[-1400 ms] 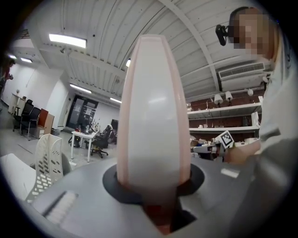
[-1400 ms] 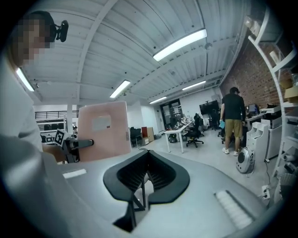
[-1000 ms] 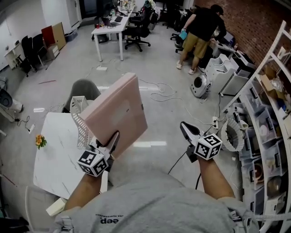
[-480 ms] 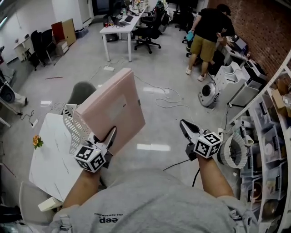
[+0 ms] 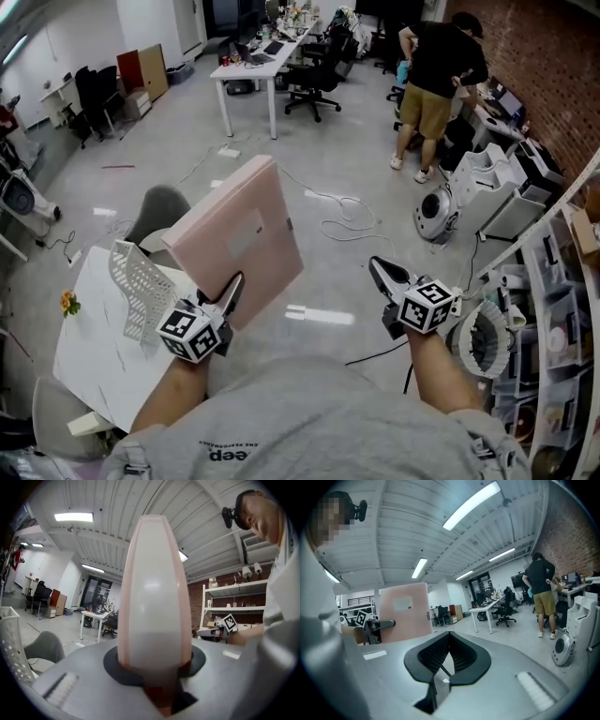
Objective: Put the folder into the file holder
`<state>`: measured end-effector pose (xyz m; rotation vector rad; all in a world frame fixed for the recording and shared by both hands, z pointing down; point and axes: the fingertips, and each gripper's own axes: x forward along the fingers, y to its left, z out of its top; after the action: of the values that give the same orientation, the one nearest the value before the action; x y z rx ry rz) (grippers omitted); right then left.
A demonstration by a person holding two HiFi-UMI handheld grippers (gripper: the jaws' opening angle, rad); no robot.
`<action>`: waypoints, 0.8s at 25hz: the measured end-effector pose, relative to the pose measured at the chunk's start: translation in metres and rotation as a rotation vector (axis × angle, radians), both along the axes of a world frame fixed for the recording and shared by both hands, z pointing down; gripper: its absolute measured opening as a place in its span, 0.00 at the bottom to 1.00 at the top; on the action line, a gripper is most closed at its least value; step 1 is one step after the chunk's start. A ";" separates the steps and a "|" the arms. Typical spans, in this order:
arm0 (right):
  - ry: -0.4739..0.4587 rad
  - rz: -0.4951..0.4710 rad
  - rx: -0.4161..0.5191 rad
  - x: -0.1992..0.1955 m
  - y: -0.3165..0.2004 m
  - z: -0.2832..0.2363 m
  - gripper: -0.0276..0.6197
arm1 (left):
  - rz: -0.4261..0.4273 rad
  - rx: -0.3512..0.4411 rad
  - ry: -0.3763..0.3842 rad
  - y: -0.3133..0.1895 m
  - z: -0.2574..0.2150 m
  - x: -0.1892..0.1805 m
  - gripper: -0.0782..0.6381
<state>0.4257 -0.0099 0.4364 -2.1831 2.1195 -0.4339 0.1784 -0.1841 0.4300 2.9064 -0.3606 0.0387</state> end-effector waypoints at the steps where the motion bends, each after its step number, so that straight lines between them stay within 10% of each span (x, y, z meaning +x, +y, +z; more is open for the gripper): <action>1: -0.002 0.005 -0.002 0.001 -0.003 0.002 0.05 | 0.010 0.004 -0.003 -0.004 0.001 0.003 0.36; 11: -0.003 0.137 -0.010 -0.010 -0.046 0.012 0.05 | 0.147 0.016 -0.007 -0.070 0.001 0.019 0.36; 20: 0.041 0.042 -0.010 -0.013 -0.087 -0.007 0.05 | 0.058 0.036 0.015 -0.089 -0.014 -0.009 0.36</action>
<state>0.4127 -0.0969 0.4294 -2.2563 2.0918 -0.4006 0.1696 -0.2728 0.4159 2.9506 -0.2780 0.0190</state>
